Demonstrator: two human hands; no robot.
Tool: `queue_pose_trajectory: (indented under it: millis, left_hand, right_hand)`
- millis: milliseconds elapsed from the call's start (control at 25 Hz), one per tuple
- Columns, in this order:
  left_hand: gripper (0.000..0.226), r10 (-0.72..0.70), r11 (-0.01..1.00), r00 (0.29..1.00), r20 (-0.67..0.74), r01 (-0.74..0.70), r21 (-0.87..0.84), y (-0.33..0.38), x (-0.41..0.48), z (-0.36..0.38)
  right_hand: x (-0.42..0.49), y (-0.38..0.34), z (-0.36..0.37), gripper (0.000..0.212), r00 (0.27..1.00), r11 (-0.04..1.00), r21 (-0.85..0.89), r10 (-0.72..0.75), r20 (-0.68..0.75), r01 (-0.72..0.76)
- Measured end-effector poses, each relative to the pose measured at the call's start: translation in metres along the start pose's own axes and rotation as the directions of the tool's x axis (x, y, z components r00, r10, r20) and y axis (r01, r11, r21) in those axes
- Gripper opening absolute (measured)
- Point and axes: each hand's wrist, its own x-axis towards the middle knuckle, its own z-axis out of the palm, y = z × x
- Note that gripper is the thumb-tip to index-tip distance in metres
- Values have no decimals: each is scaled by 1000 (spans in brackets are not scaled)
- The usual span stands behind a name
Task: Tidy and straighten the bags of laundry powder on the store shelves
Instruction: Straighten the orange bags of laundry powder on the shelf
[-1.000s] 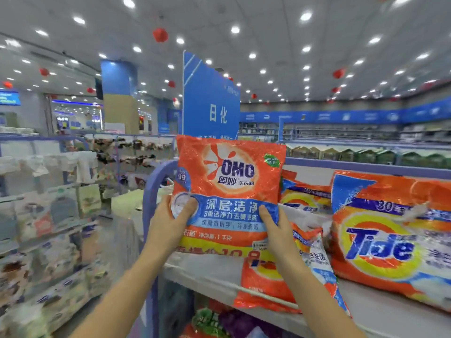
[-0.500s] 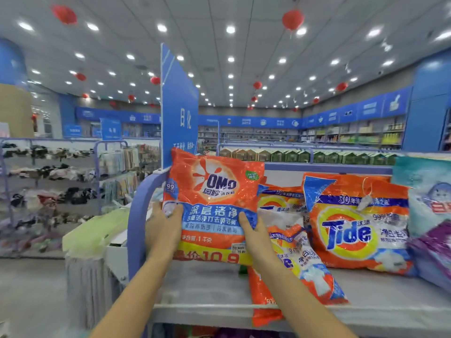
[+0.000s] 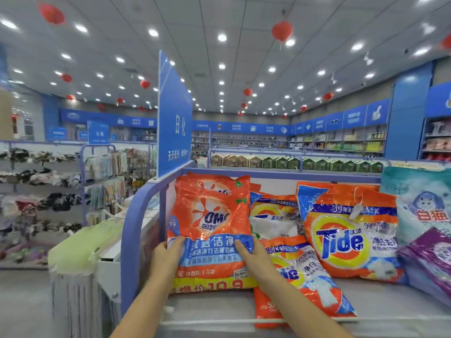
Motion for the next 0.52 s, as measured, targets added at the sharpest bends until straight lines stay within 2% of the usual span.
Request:
queue_pose_trajectory:
  millis: [80, 200, 320, 520]
  left_hand:
    - [21, -10, 999, 1000, -2, 10, -41, 0, 4, 9]
    - [23, -35, 992, 997, -74, 26, -124, -3, 9, 16]
    - [30, -70, 984, 983, -171, 39, -175, -1, 14, 16]
    - [44, -123, 985, 960, -253, 87, -152, 4, 13, 22]
  right_hand:
    - [4, -4, -13, 30, 1000, 998, 66, 8, 17, -9]
    - [10, -13, -19, 41, 994, 990, 136, 14, 110, -29]
    - [16, -13, -4, 47, 993, 979, 188, 59, 104, -78]
    - [20, -9, 0, 16, 998, 969, 240, 59, 35, -66]
